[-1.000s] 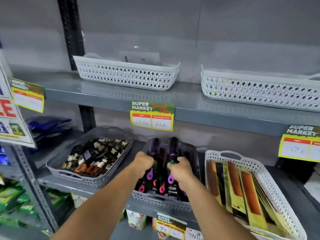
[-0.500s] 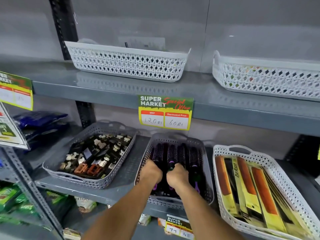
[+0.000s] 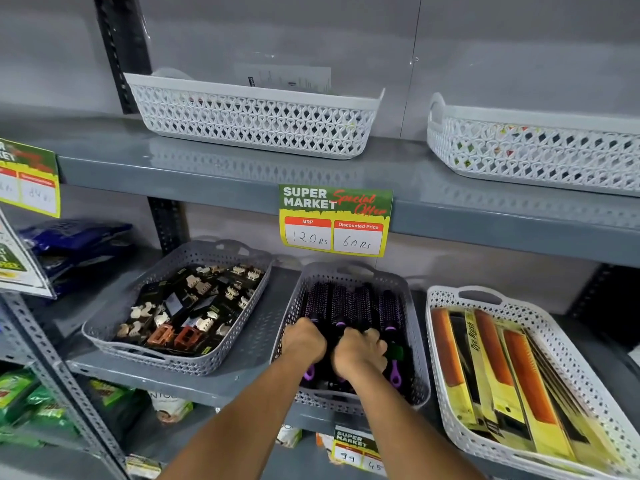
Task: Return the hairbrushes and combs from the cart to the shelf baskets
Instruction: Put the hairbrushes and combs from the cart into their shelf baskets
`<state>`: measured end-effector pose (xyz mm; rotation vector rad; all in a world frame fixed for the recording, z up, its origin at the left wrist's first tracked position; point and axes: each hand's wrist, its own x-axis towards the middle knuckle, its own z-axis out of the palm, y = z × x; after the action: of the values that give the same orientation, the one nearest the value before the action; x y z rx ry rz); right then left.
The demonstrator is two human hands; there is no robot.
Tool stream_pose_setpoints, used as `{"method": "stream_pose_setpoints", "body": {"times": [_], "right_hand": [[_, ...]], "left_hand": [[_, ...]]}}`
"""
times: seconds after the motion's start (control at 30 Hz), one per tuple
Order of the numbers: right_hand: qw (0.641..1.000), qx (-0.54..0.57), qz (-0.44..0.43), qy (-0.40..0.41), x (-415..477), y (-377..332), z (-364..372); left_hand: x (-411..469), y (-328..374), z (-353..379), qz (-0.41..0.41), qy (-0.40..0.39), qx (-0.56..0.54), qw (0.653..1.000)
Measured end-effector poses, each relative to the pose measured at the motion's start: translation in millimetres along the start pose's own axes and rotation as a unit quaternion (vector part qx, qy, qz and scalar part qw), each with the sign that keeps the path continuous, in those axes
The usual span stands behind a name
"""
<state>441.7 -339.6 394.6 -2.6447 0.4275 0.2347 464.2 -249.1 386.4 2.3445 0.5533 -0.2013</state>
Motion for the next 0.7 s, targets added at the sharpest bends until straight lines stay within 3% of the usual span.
{"method": "stream_pose_setpoints", "body": {"times": [0.7], "right_hand": [[0.998, 0.03, -0.03, -0.041, -3.6, 12.9, -7.5]], "left_hand": [[1.2, -8.8, -7.1, 0.048, -0.026, -0.019, 0.998]]}}
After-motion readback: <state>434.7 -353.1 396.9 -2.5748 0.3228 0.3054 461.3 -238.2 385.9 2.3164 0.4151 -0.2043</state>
